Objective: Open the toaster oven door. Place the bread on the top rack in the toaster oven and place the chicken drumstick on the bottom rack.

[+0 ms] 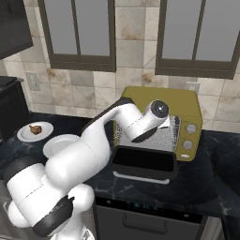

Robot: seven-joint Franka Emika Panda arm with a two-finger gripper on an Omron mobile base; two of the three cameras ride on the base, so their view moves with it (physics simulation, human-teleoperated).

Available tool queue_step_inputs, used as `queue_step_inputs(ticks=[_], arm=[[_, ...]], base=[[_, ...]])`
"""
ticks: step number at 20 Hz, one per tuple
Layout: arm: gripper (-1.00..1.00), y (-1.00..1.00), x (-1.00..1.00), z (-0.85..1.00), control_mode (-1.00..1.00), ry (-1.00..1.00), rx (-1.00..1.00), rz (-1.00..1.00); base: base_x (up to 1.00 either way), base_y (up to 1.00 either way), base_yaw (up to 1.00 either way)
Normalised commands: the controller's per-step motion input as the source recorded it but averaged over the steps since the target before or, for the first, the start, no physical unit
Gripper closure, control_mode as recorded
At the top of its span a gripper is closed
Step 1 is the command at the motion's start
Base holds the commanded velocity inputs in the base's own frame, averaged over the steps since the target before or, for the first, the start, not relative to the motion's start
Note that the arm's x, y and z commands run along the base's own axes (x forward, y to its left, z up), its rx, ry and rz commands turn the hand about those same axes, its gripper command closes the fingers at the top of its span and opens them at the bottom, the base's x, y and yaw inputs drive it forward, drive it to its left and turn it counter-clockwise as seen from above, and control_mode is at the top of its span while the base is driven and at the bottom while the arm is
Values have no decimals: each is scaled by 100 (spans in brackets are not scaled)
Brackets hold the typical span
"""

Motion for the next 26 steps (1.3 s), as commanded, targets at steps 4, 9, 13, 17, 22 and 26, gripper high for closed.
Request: queue_step_inputs(ticks=[4,9,13,17,22,26], arm=[[-100,-42,-47,-14,-100,3,-1,15],[-100,-57,-59,-19,-100,7,-7,14],[-100,-69,-48,-13,-100,11,-9,13],[-100,-23,17,15,-100,12,-1,9],[-100,-6,5,56,-100,2,0,9],[-100,-10,-93,19,-100,6,0,3]], base=[[0,0,0],[0,0,0],[0,0,0],[0,0,0],[0,0,0],[0,0,0]])
